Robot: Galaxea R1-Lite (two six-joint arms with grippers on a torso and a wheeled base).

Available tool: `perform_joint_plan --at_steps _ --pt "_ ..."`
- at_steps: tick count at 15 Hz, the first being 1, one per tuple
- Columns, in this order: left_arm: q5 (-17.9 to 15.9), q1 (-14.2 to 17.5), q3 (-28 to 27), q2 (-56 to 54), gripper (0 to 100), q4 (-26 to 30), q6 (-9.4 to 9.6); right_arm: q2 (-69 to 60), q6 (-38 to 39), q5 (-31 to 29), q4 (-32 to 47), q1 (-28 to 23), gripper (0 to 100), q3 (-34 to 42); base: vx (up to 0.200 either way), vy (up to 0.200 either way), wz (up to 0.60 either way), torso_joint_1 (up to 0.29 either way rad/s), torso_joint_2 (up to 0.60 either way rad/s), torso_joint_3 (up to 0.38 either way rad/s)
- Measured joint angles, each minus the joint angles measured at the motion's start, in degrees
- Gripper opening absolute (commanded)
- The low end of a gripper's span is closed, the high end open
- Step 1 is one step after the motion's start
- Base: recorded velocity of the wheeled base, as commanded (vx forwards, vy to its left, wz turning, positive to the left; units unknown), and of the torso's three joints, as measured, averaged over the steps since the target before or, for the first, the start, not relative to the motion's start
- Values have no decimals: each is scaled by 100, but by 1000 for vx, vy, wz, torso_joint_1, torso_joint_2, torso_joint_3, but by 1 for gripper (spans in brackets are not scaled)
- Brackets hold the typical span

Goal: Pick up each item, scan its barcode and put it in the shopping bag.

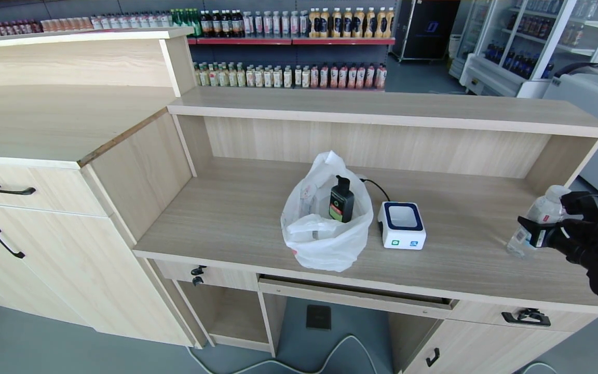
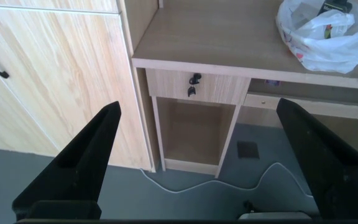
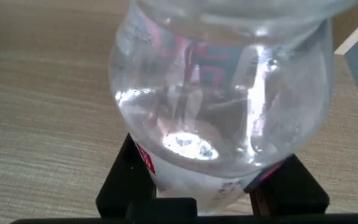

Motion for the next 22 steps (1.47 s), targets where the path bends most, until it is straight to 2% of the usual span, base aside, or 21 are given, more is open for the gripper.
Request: perform_joint_plan --at_steps 11,14,17,19,22 --pt "-2 0 0 0 100 0 0 -144 63 11 126 0 0 -113 0 0 0 0 0 0" --pt "-2 0 0 0 100 0 0 -670 605 59 886 99 0 -95 0 0 0 0 0 0" --pt "-2 0 0 0 100 0 0 -1723 1529 433 2348 477 0 -279 0 0 0 0 0 0" --pt "0 0 0 0 100 0 0 -2492 2126 903 3117 953 0 -422 0 0 0 0 0 0" --pt "-2 0 0 0 100 0 0 -3316 2818 1367 3485 1902 0 -485 0 0 0 0 0 0"
